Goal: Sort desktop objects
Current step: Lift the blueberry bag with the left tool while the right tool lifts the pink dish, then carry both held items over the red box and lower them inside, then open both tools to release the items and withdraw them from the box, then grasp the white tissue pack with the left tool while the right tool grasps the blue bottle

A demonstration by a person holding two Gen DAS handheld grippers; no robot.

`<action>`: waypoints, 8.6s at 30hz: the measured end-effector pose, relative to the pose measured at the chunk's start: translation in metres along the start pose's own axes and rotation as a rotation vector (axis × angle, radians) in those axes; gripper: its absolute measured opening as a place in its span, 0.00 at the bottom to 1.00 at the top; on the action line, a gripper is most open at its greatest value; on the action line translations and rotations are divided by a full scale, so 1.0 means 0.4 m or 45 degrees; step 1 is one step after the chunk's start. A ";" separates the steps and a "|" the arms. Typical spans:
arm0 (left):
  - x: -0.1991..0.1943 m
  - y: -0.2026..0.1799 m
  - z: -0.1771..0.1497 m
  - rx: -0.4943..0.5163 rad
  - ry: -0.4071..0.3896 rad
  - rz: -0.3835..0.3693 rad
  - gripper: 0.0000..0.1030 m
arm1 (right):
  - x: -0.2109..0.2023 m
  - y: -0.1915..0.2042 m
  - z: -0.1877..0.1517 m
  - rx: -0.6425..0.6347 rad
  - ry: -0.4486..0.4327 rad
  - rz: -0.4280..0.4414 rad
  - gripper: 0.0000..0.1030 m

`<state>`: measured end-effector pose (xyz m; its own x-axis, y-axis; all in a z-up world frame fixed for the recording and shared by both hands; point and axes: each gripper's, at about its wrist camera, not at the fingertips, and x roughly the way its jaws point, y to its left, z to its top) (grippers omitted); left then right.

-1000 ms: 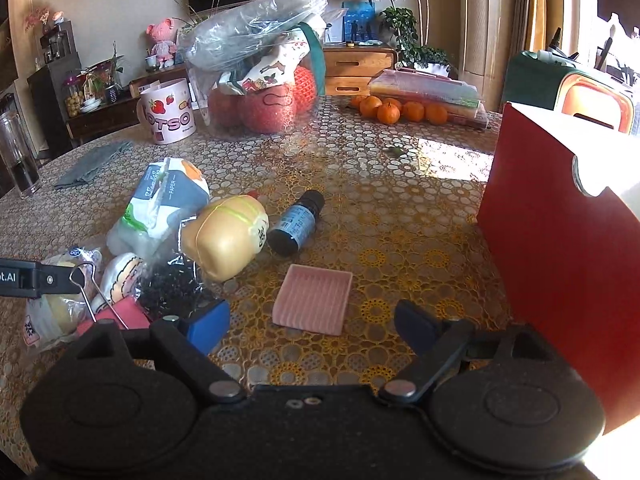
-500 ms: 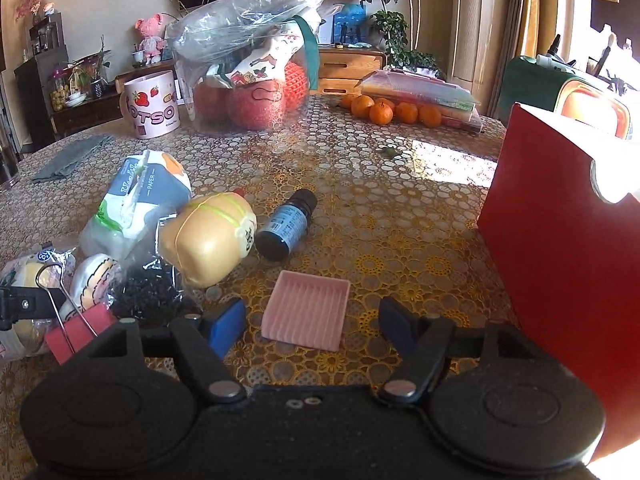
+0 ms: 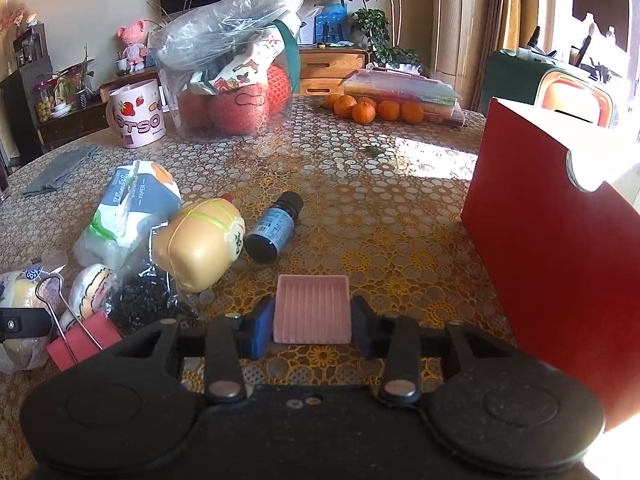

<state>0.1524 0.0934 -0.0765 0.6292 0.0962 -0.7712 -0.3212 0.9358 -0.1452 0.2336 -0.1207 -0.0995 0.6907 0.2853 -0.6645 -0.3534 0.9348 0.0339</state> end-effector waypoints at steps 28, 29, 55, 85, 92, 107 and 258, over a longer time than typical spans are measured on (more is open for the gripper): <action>-0.241 -0.113 -0.050 0.147 -0.110 -0.106 0.52 | -0.334 -0.087 -0.058 0.048 -0.098 0.132 0.39; -0.248 -0.120 -0.051 0.156 -0.115 -0.112 0.52 | -0.349 -0.092 -0.058 0.048 -0.102 0.137 0.39; -0.303 -0.503 -0.049 0.550 -0.140 -0.400 0.52 | -0.544 -0.302 -0.038 0.130 -0.232 0.060 0.39; -0.114 -0.904 0.077 0.947 -0.038 -0.528 0.52 | -0.404 -0.615 0.079 0.221 -0.214 -0.175 0.39; 0.004 -0.986 0.107 0.984 0.076 -0.492 0.52 | -0.321 -0.679 0.093 0.269 -0.134 -0.184 0.39; 0.178 -1.075 0.135 1.083 0.238 -0.371 0.53 | -0.151 -0.723 0.106 0.180 0.104 -0.195 0.39; 0.250 -0.135 0.232 0.400 0.053 0.079 0.99 | 0.180 0.005 0.174 0.070 0.173 0.007 0.54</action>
<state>0.2982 0.0840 -0.0882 0.5838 0.1488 -0.7981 -0.1198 0.9881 0.0965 0.3266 -0.0838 -0.0952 0.5960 0.2626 -0.7588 -0.3193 0.9446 0.0760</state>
